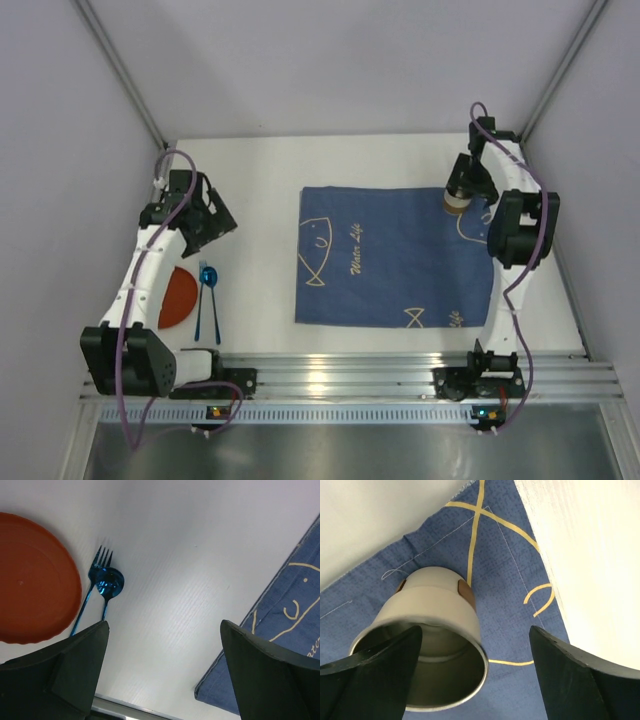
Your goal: Set the dinner table for one person
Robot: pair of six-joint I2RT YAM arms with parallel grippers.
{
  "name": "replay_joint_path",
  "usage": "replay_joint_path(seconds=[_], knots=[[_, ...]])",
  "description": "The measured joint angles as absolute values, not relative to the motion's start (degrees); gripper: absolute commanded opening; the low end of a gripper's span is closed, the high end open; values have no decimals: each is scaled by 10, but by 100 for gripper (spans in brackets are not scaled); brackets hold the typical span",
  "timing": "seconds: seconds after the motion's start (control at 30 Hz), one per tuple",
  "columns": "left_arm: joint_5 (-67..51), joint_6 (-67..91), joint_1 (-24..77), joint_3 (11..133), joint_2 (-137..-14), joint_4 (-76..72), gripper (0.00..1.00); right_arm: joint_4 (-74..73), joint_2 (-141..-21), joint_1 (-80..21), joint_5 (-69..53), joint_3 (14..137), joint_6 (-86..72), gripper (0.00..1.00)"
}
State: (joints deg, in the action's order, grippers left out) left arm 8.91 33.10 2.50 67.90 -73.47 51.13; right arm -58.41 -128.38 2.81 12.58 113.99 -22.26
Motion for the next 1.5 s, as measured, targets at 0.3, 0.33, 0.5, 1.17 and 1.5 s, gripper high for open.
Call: replay_joint_path(seconds=[0.3,0.33,0.5,1.17,1.5], knots=[[126,324,-64,668,-737,521,98,-595,-1134,23,116,1091,-232,93],[132,324,-69,667,-740,521,98,-593,-1103,20,112,1080,-232,93],[152,316,-105,654,-775,515,98,-592,-990,-24,88,1022,-241,93],[162,299,-166,651,-954,446,71,-562,-866,-130,36,772,-229,93],[164,299,-168,636,-980,421,52,-561,-879,-130,34,796,-222,92]])
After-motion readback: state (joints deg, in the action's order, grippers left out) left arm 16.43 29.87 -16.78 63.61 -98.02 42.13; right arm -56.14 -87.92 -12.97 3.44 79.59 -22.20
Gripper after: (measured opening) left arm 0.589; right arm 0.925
